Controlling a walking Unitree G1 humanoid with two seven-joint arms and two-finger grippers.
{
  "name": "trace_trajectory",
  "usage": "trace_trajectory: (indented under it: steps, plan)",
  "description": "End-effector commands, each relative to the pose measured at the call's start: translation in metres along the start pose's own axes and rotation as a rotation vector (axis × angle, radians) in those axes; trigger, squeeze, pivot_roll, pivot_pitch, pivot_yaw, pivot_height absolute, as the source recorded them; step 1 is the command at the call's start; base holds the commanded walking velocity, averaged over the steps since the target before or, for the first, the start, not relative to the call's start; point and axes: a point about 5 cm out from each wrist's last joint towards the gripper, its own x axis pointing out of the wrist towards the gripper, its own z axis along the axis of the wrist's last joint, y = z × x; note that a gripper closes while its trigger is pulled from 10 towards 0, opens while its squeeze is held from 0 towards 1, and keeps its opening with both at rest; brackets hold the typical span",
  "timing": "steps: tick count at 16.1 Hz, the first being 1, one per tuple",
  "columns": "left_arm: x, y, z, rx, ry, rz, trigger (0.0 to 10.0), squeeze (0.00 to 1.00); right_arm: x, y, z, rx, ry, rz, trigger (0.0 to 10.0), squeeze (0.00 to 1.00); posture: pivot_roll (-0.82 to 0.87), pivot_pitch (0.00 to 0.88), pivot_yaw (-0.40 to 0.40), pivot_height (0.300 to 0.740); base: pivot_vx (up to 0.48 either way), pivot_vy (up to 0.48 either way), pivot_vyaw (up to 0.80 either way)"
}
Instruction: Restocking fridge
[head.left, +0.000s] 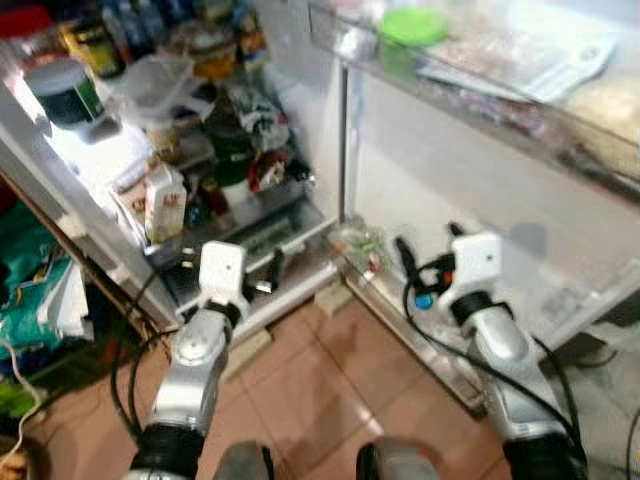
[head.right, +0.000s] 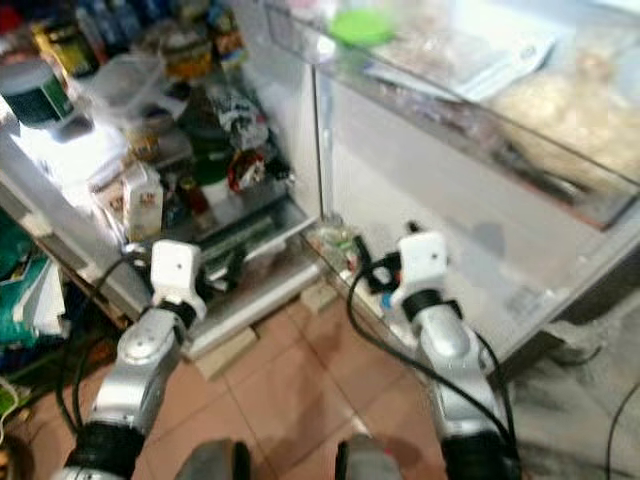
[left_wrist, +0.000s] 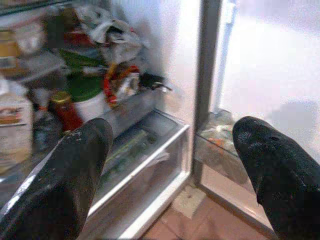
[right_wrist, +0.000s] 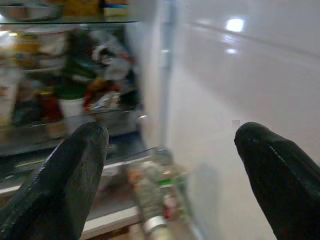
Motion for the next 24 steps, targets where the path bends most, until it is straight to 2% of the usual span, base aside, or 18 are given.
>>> trace_trajectory:
  steps: [1, 4, 6, 8, 9, 10, 11, 14, 17, 19, 21, 22, 24]
  plan:
    - [-0.001, 0.016, -0.001, 0.028, 0.02, 0.096, 10.0, 0.0, 0.005, 0.008, 0.001, 0.027, 0.005, 0.056, 10.0, 0.0, 0.0, 0.107, 0.054, 0.74, 0.0, 0.0, 0.0]
    - [-0.008, 0.034, -0.002, 0.028, 0.033, 0.242, 10.0, 0.0, 0.003, 0.02, -0.008, 0.07, 0.068, 0.213, 10.0, 0.0, 0.01, 0.114, 0.055, 0.74, 0.0, 0.0, 0.0]
    - [-0.017, 0.048, -0.009, 0.057, 0.072, 0.33, 10.0, 0.0, 0.006, 0.024, -0.016, 0.07, 0.113, 0.258, 10.0, 0.0, 0.03, 0.119, 0.053, 0.74, 0.0, 0.0, 0.0]
    - [-0.026, 0.057, -0.019, 0.074, 0.137, 0.372, 10.0, 0.0, 0.012, 0.024, -0.025, 0.074, 0.162, 0.233, 10.0, 0.0, 0.04, 0.127, 0.048, 0.74, 0.0, 0.0, 0.0]
    - [-0.032, 0.06, -0.026, 0.031, 0.189, 0.336, 10.0, 0.0, 0.018, 0.024, -0.034, 0.08, 0.228, 0.2, 10.0, 0.0, 0.05, 0.135, 0.045, 0.74, 0.0, 0.0, 0.0]
    - [-0.036, 0.057, -0.028, 0.031, 0.203, 0.301, 10.0, 0.0, 0.018, 0.024, -0.041, 0.081, 0.271, 0.182, 10.0, 0.0, 0.06, 0.144, 0.041, 0.74, 0.0, 0.0, 0.0]
    - [-0.042, 0.053, -0.031, 0.067, 0.213, 0.264, 10.0, 0.0, 0.017, 0.026, -0.048, 0.079, 0.319, 0.177, 10.0, 0.0, 0.07, 0.156, 0.041, 0.74, 0.0, 0.0, 0.0]
    - [-0.059, 0.043, -0.037, 0.056, 0.259, 0.214, 10.0, 0.0, 0.009, 0.032, -0.069, 0.059, 0.437, 0.17, 10.0, 0.0, 0.08, 0.19, 0.044, 0.74, 0.0, 0.0, 0.0]
    - [-0.067, 0.035, -0.032, 0.062, 0.256, 0.168, 10.0, 0.0, 0.007, 0.025, -0.084, 0.09, 0.572, 0.089, 10.0, 0.0, 0.09, 0.227, 0.033, 0.74, 0.0, 0.0, 0.0]
    - [-0.072, 0.031, -0.031, 0.052, 0.262, 0.162, 10.0, 0.0, 0.007, 0.017, -0.089, 0.039, 0.62, 0.068, 10.0, 0.0, 0.1, 0.249, 0.028, 0.74, 0.0, 0.0, 0.0]
    - [-0.074, 0.03, -0.03, 0.049, 0.271, 0.159, 10.0, 0.0, 0.009, 0.006, -0.09, 0.005, 0.641, 0.009, 10.0, 0.0, 0.1, 0.262, 0.027, 0.74, 0.0, 0.0, 0.0]
    - [-0.075, 0.03, -0.028, 0.047, 0.275, 0.159, 10.0, 0.0, 0.014, -0.009, -0.086, -0.027, 0.637, -0.062, 10.0, 0.0, 0.1, 0.274, 0.026, 0.74, 0.0, 0.0, 0.0]
    - [-0.075, 0.031, -0.027, 0.049, 0.277, 0.158, 10.0, 0.0, 0.017, -0.023, -0.081, -0.073, 0.635, -0.13, 10.0, 0.0, 0.1, 0.283, 0.024, 0.74, 0.0, 0.0, 0.0]
